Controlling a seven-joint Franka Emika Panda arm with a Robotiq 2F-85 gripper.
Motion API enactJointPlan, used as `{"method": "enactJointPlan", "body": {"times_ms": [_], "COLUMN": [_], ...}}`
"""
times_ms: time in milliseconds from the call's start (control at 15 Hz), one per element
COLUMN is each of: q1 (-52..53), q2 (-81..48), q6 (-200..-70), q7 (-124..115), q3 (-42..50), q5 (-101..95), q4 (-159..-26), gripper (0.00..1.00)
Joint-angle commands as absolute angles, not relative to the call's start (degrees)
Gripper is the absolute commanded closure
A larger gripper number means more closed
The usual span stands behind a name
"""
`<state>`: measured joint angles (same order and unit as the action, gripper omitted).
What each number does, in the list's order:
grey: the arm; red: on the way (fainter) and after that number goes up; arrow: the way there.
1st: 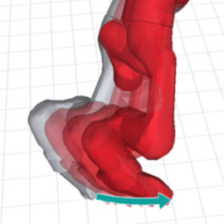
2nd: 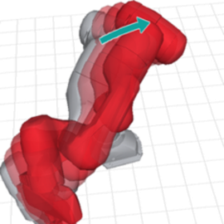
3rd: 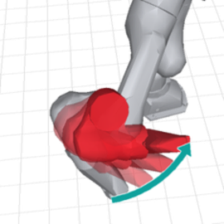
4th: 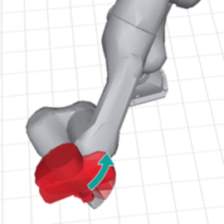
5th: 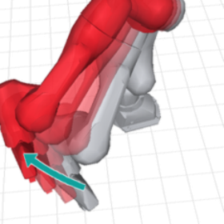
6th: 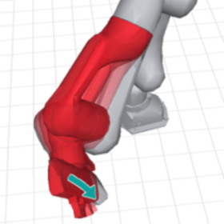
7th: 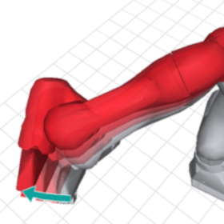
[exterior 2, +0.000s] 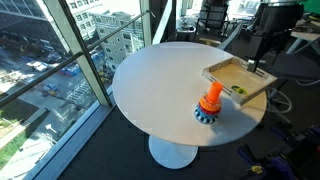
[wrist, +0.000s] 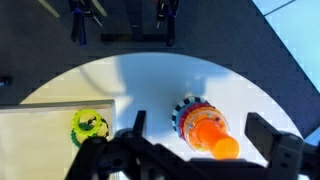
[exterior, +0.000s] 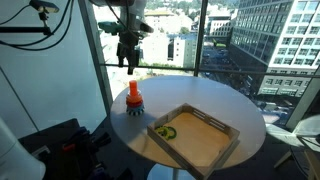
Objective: Remove the green ring from the orange rod and put it in the crate
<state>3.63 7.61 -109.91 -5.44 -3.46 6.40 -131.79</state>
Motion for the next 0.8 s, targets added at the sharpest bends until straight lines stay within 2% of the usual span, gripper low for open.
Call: {"method": "enactJointPlan", "body": {"times_ms": [0,733], "q1": [3.84,3.59], "q2": [13.90,17.00], "q6": [-108.35,-107.86], "q7": [-9.68,-17.68], "q3": [-4.66,-7.06], "q5": [4.66,0.57], "q4": [-134.04,-133.41], "gripper": [0.00,0.00]}}
